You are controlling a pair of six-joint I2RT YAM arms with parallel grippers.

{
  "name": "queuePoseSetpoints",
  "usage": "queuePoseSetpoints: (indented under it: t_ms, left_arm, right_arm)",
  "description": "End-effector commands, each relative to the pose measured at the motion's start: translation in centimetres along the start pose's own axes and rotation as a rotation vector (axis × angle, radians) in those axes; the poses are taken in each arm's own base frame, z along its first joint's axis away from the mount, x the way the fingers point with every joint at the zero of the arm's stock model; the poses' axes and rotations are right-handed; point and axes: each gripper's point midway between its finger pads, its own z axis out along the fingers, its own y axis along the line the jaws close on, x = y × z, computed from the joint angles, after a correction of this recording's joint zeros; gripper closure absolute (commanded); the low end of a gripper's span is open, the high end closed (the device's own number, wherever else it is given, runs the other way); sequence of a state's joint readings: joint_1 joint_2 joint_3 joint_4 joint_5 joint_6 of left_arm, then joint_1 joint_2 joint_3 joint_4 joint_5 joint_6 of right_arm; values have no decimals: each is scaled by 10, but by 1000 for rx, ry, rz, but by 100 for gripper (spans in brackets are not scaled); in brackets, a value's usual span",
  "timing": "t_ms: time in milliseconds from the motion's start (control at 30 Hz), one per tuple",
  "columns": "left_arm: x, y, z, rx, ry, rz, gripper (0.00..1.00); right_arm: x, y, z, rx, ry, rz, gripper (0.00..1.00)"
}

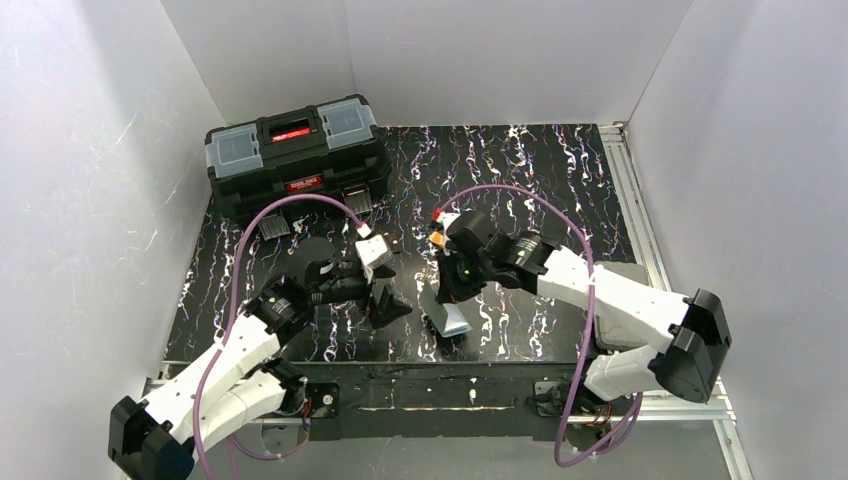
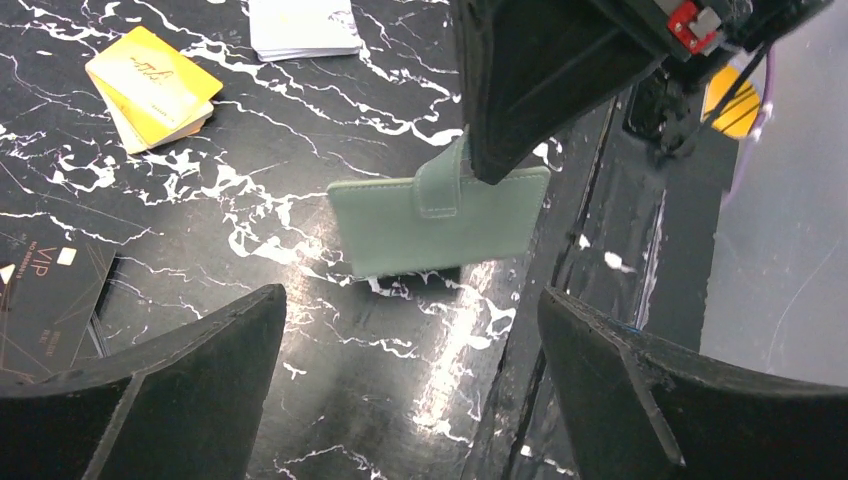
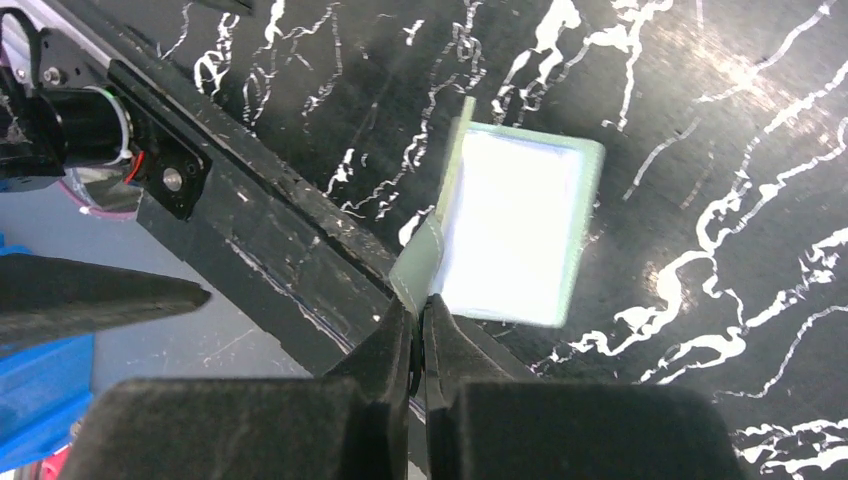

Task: Put the credit cards into the card holder
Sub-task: Open the card holder at the center of the board.

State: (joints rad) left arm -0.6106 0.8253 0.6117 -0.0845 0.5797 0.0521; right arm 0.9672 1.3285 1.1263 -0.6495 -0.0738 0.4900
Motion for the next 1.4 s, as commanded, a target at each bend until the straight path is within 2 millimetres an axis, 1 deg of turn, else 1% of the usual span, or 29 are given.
queuePoseSetpoints:
  t_ms: [0, 133, 233, 400, 500, 567, 700, 733, 833, 933, 1033, 1133, 1233, 1300, 1367]
  left_arm:
    - [10, -10, -9, 57, 15, 122, 3]
    - [5, -15, -14, 65, -2, 138, 2]
    - [3, -17, -14, 66, -3, 101, 2]
    - [1, -17, -7, 52, -10, 40, 2]
    - [3, -24, 2, 80, -4, 26, 2]
    - [3, -24, 10, 73, -15, 46, 2]
    - [6, -2, 26, -20, -16, 93, 2]
    - [6, -5, 28, -1, -11, 81, 2]
    - [-4, -24, 30, 70, -43, 60, 2]
    - [2, -31, 34, 68, -37, 84, 2]
    - [10, -32, 40, 56, -21, 93, 2]
    - [17, -37, 44, 69, -15, 120, 2]
    - [27, -32, 48, 41, 5, 160, 2]
    - [30, -23, 50, 0, 15, 192, 2]
    - [29, -14, 51, -46, 13, 219, 2]
  right_arm:
    - [-14, 19, -5, -11, -14, -48, 99]
    - [-29, 23, -8, 0, -58, -44, 99]
    - [-40, 24, -12, 26, -82, -15, 99]
    - [-52, 33, -18, 27, -131, -23, 99]
    - [-49, 31, -22, 65, -102, -16, 99]
    - [-46, 30, -23, 79, -88, -19, 99]
    - [-38, 30, -26, 88, -72, -7, 99]
    - [-37, 29, -27, 98, -68, -8, 99]
    - [-32, 26, -28, 122, -52, -14, 99]
    - [-31, 25, -27, 131, -47, -14, 99]
    - [-30, 25, -27, 142, -39, -13, 99]
    - [-29, 27, -28, 146, -33, -14, 99]
    - [-28, 28, -29, 145, -31, -14, 99]
    - [-26, 28, -29, 143, -29, -13, 99]
    - [-26, 29, -29, 142, -28, -13, 99]
